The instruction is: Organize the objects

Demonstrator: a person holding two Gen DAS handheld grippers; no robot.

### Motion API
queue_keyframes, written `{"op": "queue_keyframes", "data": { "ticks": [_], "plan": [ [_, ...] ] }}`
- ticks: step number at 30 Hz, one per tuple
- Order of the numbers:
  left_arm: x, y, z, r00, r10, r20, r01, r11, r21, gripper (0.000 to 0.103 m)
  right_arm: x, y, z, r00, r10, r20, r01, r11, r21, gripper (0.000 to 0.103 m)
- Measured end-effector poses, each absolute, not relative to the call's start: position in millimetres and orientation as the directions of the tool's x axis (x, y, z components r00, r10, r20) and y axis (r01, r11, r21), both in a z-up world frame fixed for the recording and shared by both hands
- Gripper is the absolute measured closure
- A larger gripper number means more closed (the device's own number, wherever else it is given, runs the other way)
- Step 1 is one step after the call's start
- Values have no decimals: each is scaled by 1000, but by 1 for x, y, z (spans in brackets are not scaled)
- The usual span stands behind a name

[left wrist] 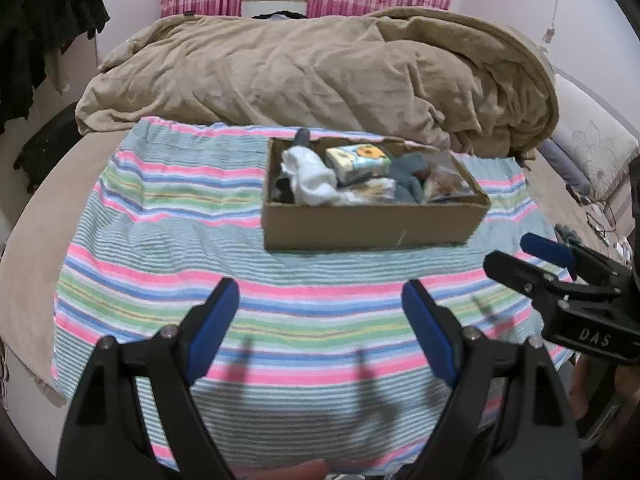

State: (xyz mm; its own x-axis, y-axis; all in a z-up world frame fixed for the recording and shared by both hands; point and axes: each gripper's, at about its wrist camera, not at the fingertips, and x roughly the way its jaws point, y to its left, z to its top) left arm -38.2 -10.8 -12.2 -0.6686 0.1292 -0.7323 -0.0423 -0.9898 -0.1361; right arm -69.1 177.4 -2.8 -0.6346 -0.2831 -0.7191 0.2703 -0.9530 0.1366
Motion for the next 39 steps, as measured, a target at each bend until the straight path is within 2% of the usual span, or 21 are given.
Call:
{"op": "queue_keyframes", "data": {
  "ticks": [17, 39],
  "plan": [
    [18, -4, -9, -719, 86, -690, -35, -996, -87, 18, -15, 204, 2, -694, -286, -661, 249, -957, 153, 23],
    [62, -1, 7, -755, 75, -652, -33, -997, -76, 18, 31, 207, 14, -722, -279, -633, 259, -958, 127, 23]
  ]
}}
